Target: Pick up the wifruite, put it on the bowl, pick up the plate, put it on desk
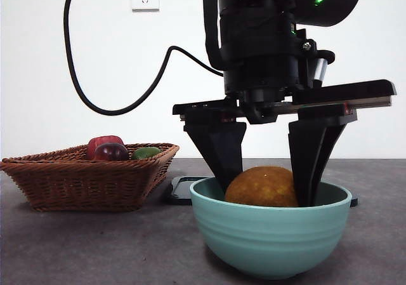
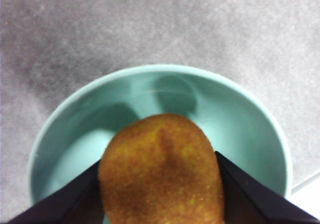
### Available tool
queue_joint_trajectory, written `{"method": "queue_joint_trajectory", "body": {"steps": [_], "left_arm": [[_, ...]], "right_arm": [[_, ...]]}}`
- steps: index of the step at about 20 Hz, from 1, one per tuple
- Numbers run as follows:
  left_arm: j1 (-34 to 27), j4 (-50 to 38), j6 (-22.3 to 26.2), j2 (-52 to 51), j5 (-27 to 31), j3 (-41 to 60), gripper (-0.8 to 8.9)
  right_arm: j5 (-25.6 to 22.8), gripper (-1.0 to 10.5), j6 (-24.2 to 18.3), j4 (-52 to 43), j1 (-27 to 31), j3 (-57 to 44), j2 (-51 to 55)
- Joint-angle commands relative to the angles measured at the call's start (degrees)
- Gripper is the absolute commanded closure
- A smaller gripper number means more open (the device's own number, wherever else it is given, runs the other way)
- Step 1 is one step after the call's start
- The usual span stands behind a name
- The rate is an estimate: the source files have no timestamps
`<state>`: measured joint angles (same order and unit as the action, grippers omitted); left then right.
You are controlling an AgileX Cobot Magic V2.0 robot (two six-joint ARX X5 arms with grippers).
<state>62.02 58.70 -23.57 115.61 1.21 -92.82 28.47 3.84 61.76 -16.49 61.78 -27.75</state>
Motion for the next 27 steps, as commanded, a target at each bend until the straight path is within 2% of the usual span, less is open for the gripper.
{"method": "queue_joint_trajectory", "body": {"steps": [1,2,3,6,9,17,22,27], "left_arm": [[0.46,0.02,-0.33,1.66,-0.13,-0.72,6.57],[0.46,0.09,-0.33,1.66,-0.13,-0.72,6.41],[0.46,0.22,-0.33,1.66,-0.13,-0.72,5.83],[0.35,1.31,0.39,1.66,-0.13,-0.79,3.43],[0.28,4.11,2.14,1.64,-0.13,-2.34,3.33],[1.38,16.41,6.6,0.2,0.61,-17.18,3.33],[2.29,19.71,9.46,-6.69,1.03,-20.37,3.07],[2.27,24.26,10.54,-17.25,8.94,-20.35,2.2]], "right_arm": [[0.0,2.9,0.24,-0.35,-0.24,0.92,-0.22],[0.0,2.9,0.22,-0.33,-0.26,0.92,-0.22],[0.0,2.9,0.24,-0.33,-0.24,0.92,-0.22],[0.02,2.9,0.26,-0.33,-0.26,0.92,-0.22],[0.04,2.9,0.28,0.07,-0.26,0.92,-0.22],[0.04,2.9,0.31,0.28,-0.26,0.92,-0.22],[0.0,2.9,0.26,1.38,-0.24,0.92,-0.22],[0.0,2.9,0.26,1.33,-0.24,0.92,-0.22]]}}
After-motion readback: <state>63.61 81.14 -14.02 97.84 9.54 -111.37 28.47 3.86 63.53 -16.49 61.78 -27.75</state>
